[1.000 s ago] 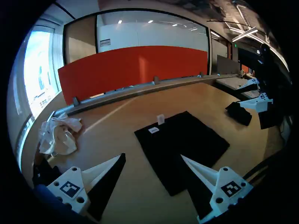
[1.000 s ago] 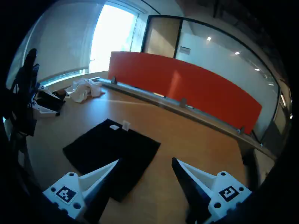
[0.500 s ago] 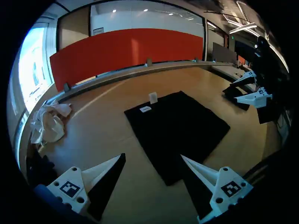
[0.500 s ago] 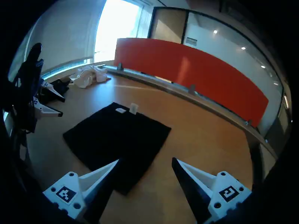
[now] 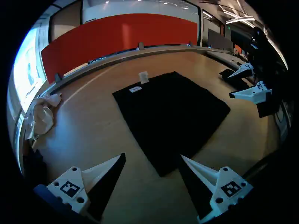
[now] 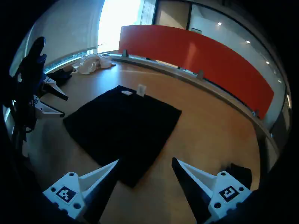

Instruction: Fold towel

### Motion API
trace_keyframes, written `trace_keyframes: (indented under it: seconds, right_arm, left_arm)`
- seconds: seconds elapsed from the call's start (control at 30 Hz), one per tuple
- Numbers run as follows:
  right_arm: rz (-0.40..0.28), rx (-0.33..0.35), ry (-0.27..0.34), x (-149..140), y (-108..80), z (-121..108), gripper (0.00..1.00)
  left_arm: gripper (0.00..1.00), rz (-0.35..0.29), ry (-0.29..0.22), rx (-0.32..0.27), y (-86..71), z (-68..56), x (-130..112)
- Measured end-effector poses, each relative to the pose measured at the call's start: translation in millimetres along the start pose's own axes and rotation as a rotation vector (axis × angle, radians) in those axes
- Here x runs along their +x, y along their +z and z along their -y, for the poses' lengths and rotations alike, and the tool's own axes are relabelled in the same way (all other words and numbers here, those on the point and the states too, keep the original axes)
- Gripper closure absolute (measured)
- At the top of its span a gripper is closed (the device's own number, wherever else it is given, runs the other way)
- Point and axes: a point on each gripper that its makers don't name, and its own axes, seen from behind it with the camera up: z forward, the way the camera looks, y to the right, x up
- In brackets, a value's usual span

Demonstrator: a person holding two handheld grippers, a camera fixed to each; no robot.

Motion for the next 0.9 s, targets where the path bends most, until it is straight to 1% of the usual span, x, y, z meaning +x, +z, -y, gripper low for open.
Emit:
trace_keyframes:
  seconds: [0.37, 0.63, 0.77, 0.9]
  right_arm:
    - [0.076, 0.042, 0.020, -33.9, 8.4, 12.5, 0.03]
    - [0.110, 0.066, 0.018, -49.0, 9.4, 19.0, 0.08]
    - [0.119, 0.086, 0.022, -52.0, 10.5, 23.2, 0.15]
    - [0.123, 0.100, 0.025, -52.5, 12.3, 25.7, 0.25]
  left_arm:
    - [0.02, 0.068, -0.026, -0.020, 9.8, -12.5, -21.7]
    - [0.02, 0.107, -0.032, -0.033, 12.7, -21.6, -31.5]
    - [0.04, 0.115, -0.023, -0.030, 13.9, -23.4, -33.6]
    - [0.11, 0.123, -0.022, -0.032, 13.2, -23.9, -34.1]
